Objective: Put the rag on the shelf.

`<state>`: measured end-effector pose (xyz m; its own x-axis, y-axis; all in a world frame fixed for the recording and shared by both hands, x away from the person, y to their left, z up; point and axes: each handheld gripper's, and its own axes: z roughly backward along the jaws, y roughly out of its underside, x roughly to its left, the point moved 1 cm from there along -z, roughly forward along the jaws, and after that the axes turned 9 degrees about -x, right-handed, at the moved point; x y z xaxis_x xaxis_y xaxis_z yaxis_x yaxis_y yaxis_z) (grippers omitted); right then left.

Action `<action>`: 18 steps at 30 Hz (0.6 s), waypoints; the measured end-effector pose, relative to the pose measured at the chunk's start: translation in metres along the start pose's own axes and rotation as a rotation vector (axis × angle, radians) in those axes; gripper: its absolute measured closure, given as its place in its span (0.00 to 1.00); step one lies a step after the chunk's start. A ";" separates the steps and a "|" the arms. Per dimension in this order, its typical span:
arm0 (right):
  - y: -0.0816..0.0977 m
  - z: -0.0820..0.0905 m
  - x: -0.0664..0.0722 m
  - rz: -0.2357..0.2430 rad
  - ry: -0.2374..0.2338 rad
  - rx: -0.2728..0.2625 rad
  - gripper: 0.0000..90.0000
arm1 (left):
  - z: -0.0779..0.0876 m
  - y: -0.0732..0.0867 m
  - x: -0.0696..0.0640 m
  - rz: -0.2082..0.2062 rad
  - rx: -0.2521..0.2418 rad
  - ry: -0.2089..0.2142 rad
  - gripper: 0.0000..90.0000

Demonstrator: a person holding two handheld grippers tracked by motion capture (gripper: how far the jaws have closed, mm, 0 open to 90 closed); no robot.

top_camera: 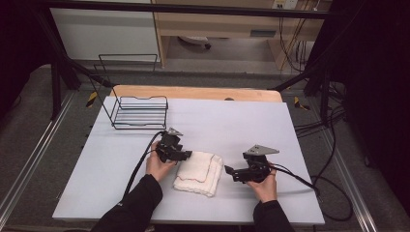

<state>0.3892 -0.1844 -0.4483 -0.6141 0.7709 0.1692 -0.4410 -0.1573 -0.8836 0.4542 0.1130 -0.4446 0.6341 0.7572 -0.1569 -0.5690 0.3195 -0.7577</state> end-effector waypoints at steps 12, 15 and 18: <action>0.000 -0.004 0.000 -0.030 -0.012 -0.004 0.10 | -0.005 0.002 -0.007 -0.002 0.011 0.018 0.77; -0.002 -0.008 -0.001 -0.066 -0.012 -0.014 0.12 | -0.006 0.003 -0.009 -0.012 0.012 0.014 0.81; -0.004 -0.011 -0.001 -0.067 -0.006 -0.012 0.13 | -0.006 0.004 -0.011 -0.016 0.007 0.013 0.83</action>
<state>0.3992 -0.1778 -0.4499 -0.5874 0.7755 0.2313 -0.4736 -0.0976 -0.8753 0.4483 0.1029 -0.4493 0.6498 0.7446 -0.1527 -0.5622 0.3356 -0.7559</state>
